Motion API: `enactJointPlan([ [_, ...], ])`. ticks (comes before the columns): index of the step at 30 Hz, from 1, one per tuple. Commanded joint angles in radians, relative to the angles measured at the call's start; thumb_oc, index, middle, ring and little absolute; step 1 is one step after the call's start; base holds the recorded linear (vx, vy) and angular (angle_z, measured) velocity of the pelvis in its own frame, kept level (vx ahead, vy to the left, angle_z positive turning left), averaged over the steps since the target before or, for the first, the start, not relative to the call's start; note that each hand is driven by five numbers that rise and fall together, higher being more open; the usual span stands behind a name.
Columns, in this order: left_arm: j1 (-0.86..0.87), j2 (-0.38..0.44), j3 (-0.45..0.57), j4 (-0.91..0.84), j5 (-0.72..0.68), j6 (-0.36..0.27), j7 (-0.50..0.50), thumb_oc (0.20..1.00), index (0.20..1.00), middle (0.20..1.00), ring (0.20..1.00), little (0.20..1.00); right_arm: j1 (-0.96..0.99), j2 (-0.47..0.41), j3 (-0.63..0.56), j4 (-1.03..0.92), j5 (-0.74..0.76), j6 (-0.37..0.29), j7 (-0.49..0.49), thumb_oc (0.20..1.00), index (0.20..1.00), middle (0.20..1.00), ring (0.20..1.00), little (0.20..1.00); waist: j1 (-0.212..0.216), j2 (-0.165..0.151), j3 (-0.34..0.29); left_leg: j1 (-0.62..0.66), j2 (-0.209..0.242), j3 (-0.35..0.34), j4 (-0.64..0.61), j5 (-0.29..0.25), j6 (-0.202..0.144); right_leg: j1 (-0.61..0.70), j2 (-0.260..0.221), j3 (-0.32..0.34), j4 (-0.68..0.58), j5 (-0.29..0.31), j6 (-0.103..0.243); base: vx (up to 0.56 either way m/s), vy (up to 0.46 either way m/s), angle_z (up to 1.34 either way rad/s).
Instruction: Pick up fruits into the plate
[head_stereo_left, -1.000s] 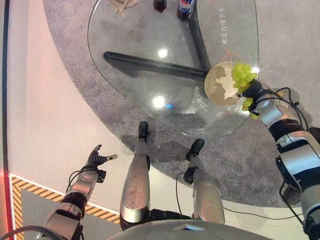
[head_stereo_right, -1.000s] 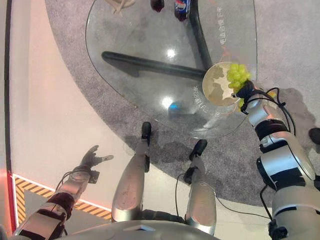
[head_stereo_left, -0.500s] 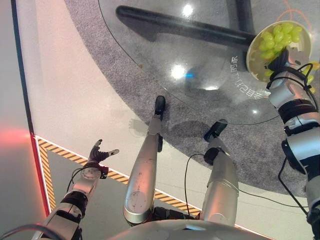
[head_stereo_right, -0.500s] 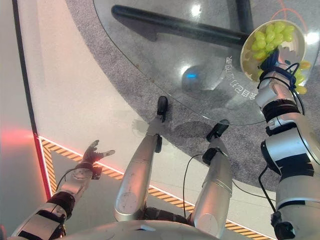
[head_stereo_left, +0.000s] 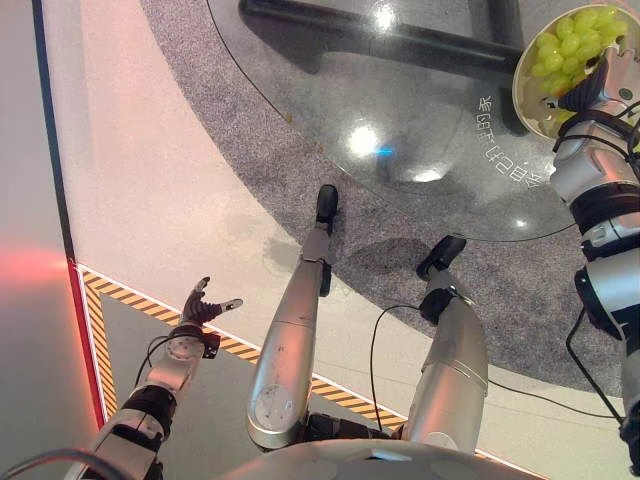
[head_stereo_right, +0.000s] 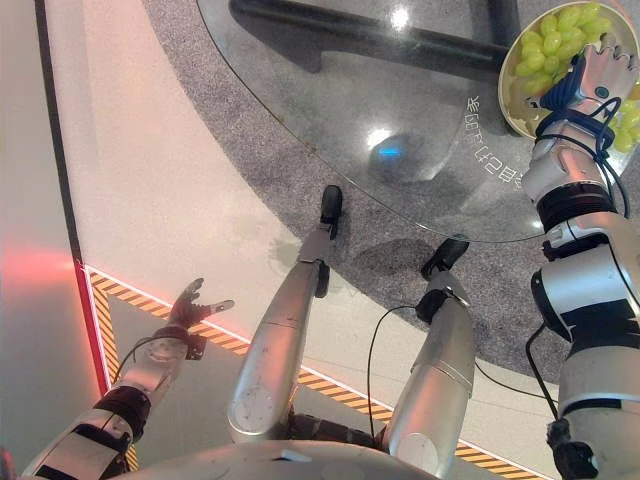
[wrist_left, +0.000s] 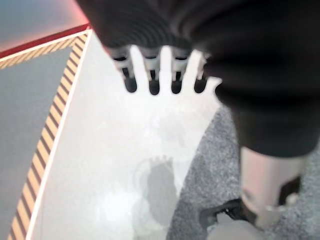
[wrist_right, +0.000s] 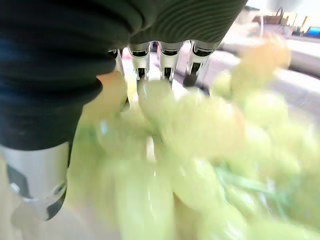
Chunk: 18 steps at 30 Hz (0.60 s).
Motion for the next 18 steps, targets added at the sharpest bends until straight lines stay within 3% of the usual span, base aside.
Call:
enactJointPlan([
  [1, 0.100, -0.007, -0.021, 0.001, -0.043, -0.008, 0.005, 1.000, 1.000, 1.000, 1.000, 1.000, 0.057, -0.092, -0.017, -0.063, 0.065, -0.103, -0.091, 1.000, 1.000, 1.000, 1.000, 1.000, -0.034, 0.058, -0.039, 0.063, -0.067, 0.049, 0.040, -0.174, 0.024, 0.057, 0.111, -0.036, 0.015, -0.080, -0.011, 0.00, 0.027, -0.08],
  [5, 0.086, -0.014, -0.010, 0.031, -0.044, 0.003, 0.018, 1.000, 1.000, 1.000, 1.000, 1.000, 0.137, -0.063, -0.079, -0.115, 0.132, -0.187, -0.142, 1.000, 1.000, 1.000, 1.000, 1.000, -0.052, 0.040, -0.039, 0.125, -0.060, 0.054, 0.019, -0.179, 0.022, 0.112, 0.123, -0.028, -0.013, -0.074, -0.006, -0.03, 0.009, -0.07],
  [7, 0.062, -0.025, 0.009, 0.066, -0.026, 0.006, 0.019, 1.000, 1.000, 1.000, 1.000, 1.000, 0.190, -0.036, -0.124, -0.149, 0.155, -0.244, -0.170, 1.000, 1.000, 1.000, 1.000, 1.000, -0.064, 0.029, -0.039, 0.141, -0.053, 0.061, -0.001, -0.152, 0.027, 0.131, 0.127, -0.039, -0.046, -0.038, -0.014, -0.10, 0.024, -0.07],
  [8, 0.059, -0.035, 0.020, 0.094, -0.009, 0.002, 0.022, 1.000, 1.000, 1.000, 1.000, 1.000, 0.255, -0.011, -0.158, -0.176, 0.168, -0.310, -0.188, 1.000, 1.000, 1.000, 1.000, 1.000, -0.074, 0.020, -0.039, 0.185, -0.049, 0.064, -0.012, -0.156, 0.026, 0.168, 0.131, -0.034, -0.056, -0.038, -0.012, -0.02, 0.015, -0.07],
  [10, 0.057, -0.040, 0.028, 0.109, 0.002, 0.003, 0.025, 1.000, 1.000, 1.000, 1.000, 1.000, 0.305, 0.008, -0.183, -0.208, 0.160, -0.350, -0.201, 1.000, 1.000, 1.000, 1.000, 1.000, -0.083, 0.012, -0.039, 0.220, -0.046, 0.067, -0.021, -0.161, 0.025, 0.200, 0.133, -0.031, -0.067, -0.038, -0.009, -0.01, 0.020, -0.06],
  [11, 0.055, -0.045, 0.039, 0.140, 0.017, -0.003, 0.028, 1.000, 1.000, 1.000, 1.000, 1.000, 0.386, 0.047, -0.213, -0.244, 0.148, -0.410, -0.206, 1.000, 1.000, 1.000, 1.000, 1.000, -0.097, 0.001, -0.039, 0.277, -0.045, 0.067, -0.036, -0.167, 0.024, 0.251, 0.137, -0.022, -0.084, -0.039, -0.006, 0.00, 0.018, -0.08],
  [13, 0.053, -0.051, 0.053, 0.167, 0.030, 0.000, 0.024, 1.000, 1.000, 1.000, 1.000, 1.000, 0.452, 0.078, -0.227, -0.279, 0.141, -0.429, -0.202, 1.000, 1.000, 1.000, 1.000, 1.000, -0.108, -0.010, -0.039, 0.325, -0.039, 0.072, -0.050, -0.171, 0.021, 0.299, 0.139, -0.017, -0.102, -0.040, -0.004, 0.01, 0.017, -0.10],
  [18, 0.056, -0.069, 0.105, 0.255, 0.078, 0.085, -0.075, 1.000, 1.000, 1.000, 1.000, 1.000, 0.716, 0.208, -0.237, -0.334, 0.126, -0.477, -0.027, 1.000, 1.000, 1.000, 1.000, 1.000, -0.159, -0.048, -0.065, 0.504, -0.006, 0.104, -0.093, -0.187, 0.008, 0.490, 0.137, -0.006, -0.194, -0.033, 0.007, 0.06, 0.024, -0.13],
])
